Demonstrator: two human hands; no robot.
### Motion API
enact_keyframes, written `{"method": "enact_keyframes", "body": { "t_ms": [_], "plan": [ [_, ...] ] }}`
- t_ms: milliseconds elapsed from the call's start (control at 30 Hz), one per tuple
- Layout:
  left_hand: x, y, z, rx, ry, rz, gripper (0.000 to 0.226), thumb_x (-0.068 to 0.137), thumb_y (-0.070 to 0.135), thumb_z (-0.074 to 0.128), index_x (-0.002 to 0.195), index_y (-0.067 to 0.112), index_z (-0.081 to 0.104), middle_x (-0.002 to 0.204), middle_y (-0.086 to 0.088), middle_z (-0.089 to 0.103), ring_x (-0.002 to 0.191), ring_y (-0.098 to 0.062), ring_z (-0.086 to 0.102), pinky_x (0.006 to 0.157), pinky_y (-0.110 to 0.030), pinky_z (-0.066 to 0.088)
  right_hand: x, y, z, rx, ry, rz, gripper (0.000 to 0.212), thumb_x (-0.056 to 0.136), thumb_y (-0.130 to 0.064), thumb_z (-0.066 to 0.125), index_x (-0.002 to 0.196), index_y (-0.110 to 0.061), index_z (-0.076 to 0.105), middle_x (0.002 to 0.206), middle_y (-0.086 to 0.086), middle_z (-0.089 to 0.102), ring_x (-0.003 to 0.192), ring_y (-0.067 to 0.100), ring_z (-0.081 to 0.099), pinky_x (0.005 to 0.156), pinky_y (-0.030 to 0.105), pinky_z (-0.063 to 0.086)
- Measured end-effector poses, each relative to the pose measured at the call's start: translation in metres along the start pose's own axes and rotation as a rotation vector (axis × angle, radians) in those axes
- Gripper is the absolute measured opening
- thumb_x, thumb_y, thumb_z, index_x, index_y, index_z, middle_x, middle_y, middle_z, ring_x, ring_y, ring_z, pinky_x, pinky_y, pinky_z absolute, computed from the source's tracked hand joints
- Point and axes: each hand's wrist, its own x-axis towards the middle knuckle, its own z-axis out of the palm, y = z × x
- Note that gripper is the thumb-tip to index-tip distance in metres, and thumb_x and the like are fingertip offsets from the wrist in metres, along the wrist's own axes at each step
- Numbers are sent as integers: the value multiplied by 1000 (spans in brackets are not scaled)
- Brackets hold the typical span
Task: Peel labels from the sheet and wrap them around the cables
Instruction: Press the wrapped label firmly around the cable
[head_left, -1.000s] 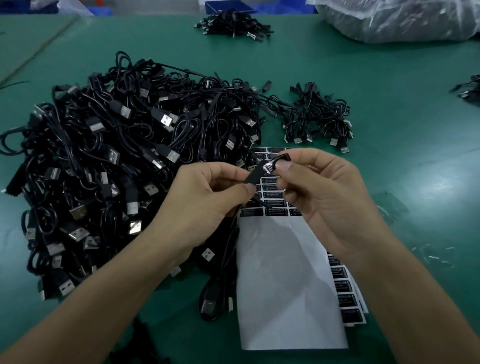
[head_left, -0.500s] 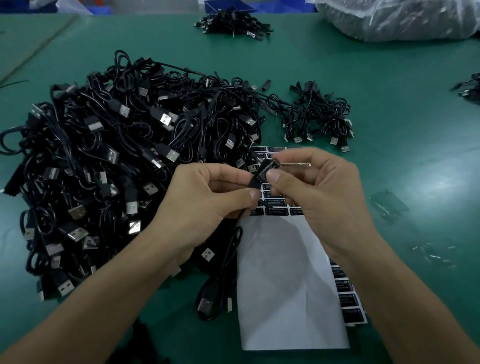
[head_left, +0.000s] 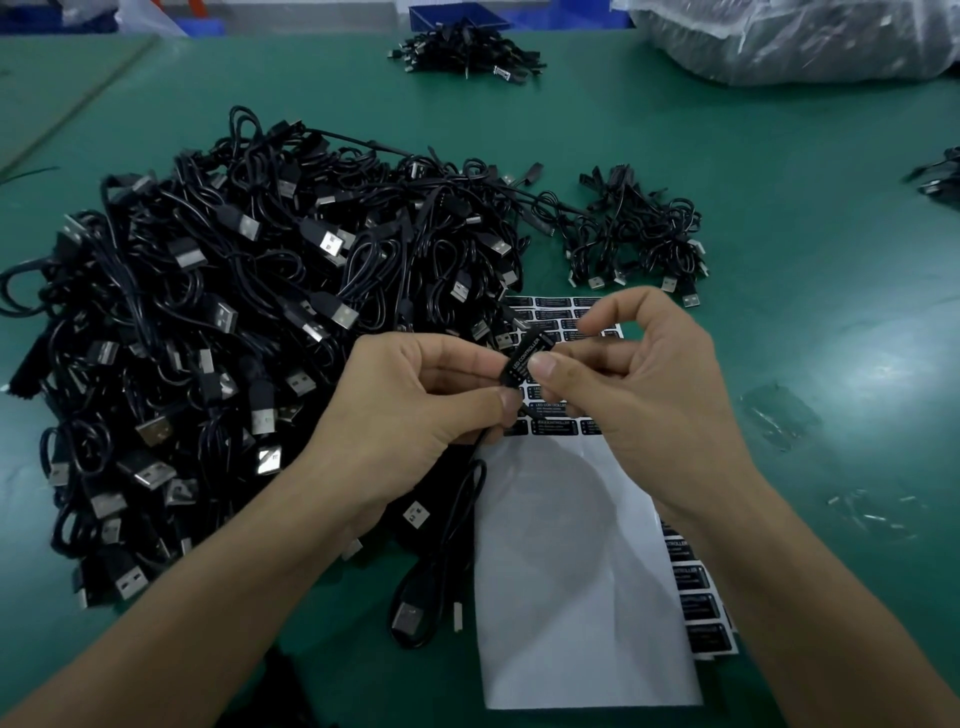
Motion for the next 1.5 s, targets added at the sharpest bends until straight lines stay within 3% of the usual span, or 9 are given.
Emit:
{"method": "enact_keyframes", "body": {
  "t_ms": [300,600,833,1133,1500],
  "plan": [
    [0,-1,1,30,17,-3,19,71,2,85,79,19,79,77,-8,77,69,-18,74,70,-29,63,0,0,-1,-24,-15,-10,36,80,-9,83,89,-24,51,74,0,76,63,12,70,67,36,53],
    [1,-3,1,36,22,1,18,69,4,86,80,18,79,78,-7,77,72,-19,75,69,-28,63,-1,1,2,-60,14,-6,35,68,-27,80,86,-27,51,74,-3,76,64,16,69,70,45,56],
    [1,-3,1,36,24,-3,17,70,4,85,80,16,79,78,-8,77,72,-20,75,72,-32,63,-1,-1,4,-86,30,-18,33,68,-29,79,85,-26,51,72,-4,75,65,23,69,70,49,57],
    [-1,-1,3,39,44,-8,23,68,3,85,88,10,76,76,-9,76,69,-20,74,70,-31,62,-1,3,6,-72,49,-17,31,66,-27,79,80,-28,51,71,-4,74,62,13,68,65,40,56],
    [-1,-1,3,35,31,7,19,66,6,87,79,16,78,76,-8,77,70,-19,74,69,-31,62,0,5,10,-101,104,-35,30,65,-27,78,75,-29,50,72,-3,74,60,9,66,65,38,57]
  ]
}}
